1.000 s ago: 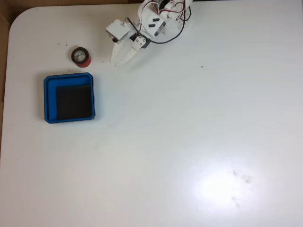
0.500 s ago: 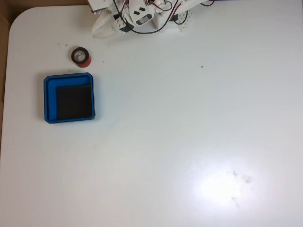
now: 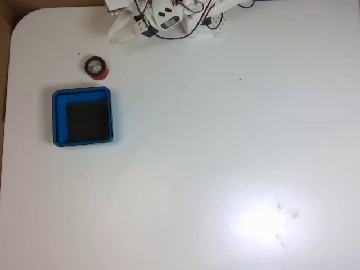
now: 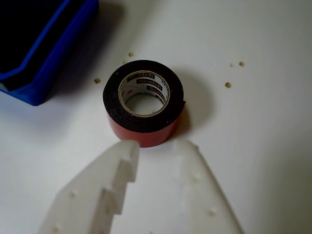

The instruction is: Pick the red roll and drop it in the blue box

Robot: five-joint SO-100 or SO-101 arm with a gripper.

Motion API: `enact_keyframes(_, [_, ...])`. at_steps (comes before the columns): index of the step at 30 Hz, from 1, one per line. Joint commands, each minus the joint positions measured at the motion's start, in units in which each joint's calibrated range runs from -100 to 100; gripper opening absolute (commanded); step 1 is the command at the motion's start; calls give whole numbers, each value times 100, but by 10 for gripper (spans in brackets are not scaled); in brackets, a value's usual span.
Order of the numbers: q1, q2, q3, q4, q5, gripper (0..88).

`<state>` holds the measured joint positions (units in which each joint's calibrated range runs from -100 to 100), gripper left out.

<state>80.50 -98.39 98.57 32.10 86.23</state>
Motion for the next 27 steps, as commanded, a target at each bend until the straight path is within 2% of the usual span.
enact_keyframes(1, [44,6,-252,-91,28,7])
enact_keyframes(7, [25,1077,-1240,-83,37,7])
enact_keyframes(19, [-53,4772,-4133,-42,-24,7])
enact_keyframes(27, [-63,6352,-4996,-34,11,8])
